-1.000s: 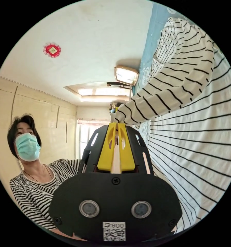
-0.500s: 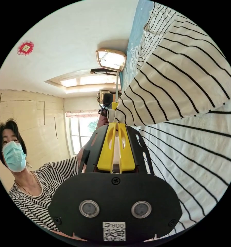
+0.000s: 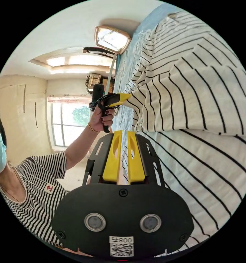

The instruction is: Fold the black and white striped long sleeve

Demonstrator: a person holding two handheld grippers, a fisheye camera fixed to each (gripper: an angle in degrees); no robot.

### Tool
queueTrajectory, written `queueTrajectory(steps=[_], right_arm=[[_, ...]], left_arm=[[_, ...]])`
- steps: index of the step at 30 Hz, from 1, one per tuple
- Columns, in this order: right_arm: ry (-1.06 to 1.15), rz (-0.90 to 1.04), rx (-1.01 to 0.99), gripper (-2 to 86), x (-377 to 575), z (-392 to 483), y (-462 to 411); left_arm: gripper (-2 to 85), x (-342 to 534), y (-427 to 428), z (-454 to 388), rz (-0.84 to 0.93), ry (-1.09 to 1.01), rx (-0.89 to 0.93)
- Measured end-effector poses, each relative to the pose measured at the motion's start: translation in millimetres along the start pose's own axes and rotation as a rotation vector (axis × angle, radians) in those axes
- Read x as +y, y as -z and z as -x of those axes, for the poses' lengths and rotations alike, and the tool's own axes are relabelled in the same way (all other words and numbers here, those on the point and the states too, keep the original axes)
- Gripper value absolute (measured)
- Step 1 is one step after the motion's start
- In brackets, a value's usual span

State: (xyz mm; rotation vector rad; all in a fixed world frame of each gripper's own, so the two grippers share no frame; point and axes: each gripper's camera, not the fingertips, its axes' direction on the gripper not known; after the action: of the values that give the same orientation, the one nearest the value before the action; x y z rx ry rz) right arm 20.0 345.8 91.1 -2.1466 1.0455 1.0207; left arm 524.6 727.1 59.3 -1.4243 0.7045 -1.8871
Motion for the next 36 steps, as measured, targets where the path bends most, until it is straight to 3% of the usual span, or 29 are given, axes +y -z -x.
queueTrajectory(steps=[5, 9, 11, 13, 14, 17, 20, 25, 31, 36], right_arm=[[0.100, -0.042, 0.238, 1.2, -14, 40, 15], [0.095, 0.071, 0.448, 0.4, -30, 44, -5], [0.095, 0.050, 0.411, 0.3, -29, 47, -2], [0.088, 0.043, 0.374, 0.3, -24, 51, 3], [0.091, 0.043, 0.371, 0.3, -21, 53, 6], [0.142, 0.008, 0.385, 0.7, -1, 72, 31], [0.209, -0.118, 0.506, 1.7, 31, 95, 82], [0.233, -0.351, 0.874, 5.8, 82, 115, 166], [0.293, -0.412, 1.127, 6.1, 112, 121, 190], [0.343, -0.444, 1.202, 5.9, 132, 113, 196]], left_arm=[[1.5, 27, 14, -46, -0.232, -0.069, -0.235], [0.6, 43, 24, -89, -0.389, -0.137, -0.362], [0.4, 41, 13, -98, -0.341, -0.149, -0.374], [0.4, 28, -16, -90, -0.130, -0.103, -0.472], [0.4, 27, -20, -89, -0.106, -0.101, -0.494], [0.6, 26, -2, -108, -0.200, -0.111, -0.437], [1.3, 18, 4, -151, -0.259, -0.240, -0.414], [5.4, -57, -46, -219, -0.122, -0.467, -0.319], [7.6, -181, -117, -279, -0.016, -0.577, -0.305], [8.5, -261, -155, -315, 0.064, -0.591, -0.391]])
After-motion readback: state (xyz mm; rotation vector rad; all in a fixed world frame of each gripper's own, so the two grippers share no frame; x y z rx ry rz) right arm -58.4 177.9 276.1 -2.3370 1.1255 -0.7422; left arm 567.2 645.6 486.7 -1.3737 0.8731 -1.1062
